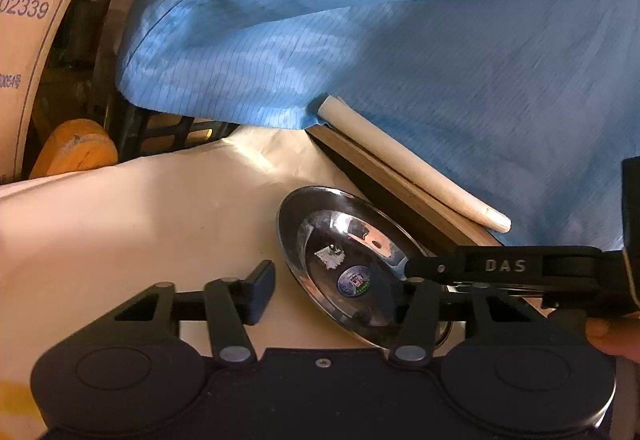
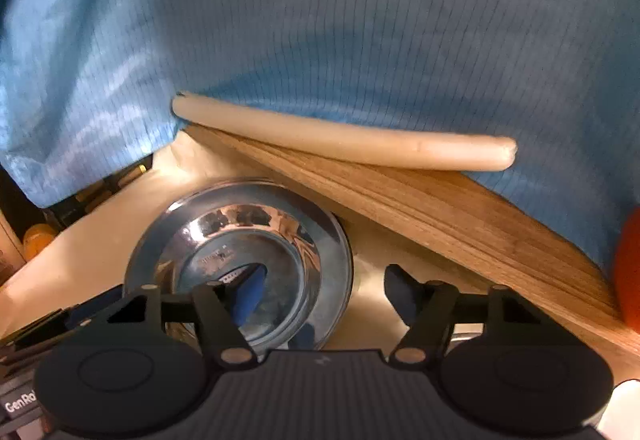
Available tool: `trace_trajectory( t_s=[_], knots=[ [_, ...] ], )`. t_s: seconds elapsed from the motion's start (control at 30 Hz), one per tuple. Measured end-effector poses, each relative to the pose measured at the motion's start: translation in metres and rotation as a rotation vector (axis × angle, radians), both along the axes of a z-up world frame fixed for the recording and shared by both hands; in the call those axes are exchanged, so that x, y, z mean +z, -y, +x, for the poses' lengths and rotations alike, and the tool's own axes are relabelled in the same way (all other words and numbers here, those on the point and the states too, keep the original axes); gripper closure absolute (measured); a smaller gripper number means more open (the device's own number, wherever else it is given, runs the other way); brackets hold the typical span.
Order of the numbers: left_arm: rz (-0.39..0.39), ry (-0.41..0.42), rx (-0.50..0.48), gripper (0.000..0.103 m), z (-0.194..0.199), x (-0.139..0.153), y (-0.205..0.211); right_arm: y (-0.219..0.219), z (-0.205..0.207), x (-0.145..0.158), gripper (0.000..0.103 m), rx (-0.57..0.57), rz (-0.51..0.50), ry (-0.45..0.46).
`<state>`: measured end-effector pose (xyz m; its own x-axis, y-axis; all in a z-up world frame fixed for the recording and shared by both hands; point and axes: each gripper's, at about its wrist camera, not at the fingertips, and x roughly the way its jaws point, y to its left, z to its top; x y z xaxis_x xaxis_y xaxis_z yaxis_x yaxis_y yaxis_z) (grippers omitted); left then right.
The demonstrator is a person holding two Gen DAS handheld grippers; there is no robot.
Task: Organize plates and bowls
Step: 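Move the left gripper to the small dark steel plate and grasp its rim, then lift the small plate with the left gripper and carry it over the stacked plates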
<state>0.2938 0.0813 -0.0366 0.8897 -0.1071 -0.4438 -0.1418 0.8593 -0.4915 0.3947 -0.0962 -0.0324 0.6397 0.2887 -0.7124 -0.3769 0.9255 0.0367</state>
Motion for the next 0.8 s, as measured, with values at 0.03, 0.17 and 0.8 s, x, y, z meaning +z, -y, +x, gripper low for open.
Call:
trace_trajectory(
  t_s=[0.03,0.17,0.8],
  knots=[
    [-0.002,-0.002,0.000,0.055,0.0003,-0.0004,-0.0003,-0.0008,0.0018,-0.0020,0.037,-0.003,-0.008,-0.008],
    [-0.032,-0.002,-0.008,0.056,0.0007,-0.0017,-0.0032,-0.0017,0.0068,-0.0077,0.040,-0.005,-0.006,-0.038],
    [-0.022,-0.010,0.019,0.086,0.0016,-0.0050,-0.0041,0.0061,0.0026,-0.0072,0.075,-0.026,0.004,-0.033]
  ],
)
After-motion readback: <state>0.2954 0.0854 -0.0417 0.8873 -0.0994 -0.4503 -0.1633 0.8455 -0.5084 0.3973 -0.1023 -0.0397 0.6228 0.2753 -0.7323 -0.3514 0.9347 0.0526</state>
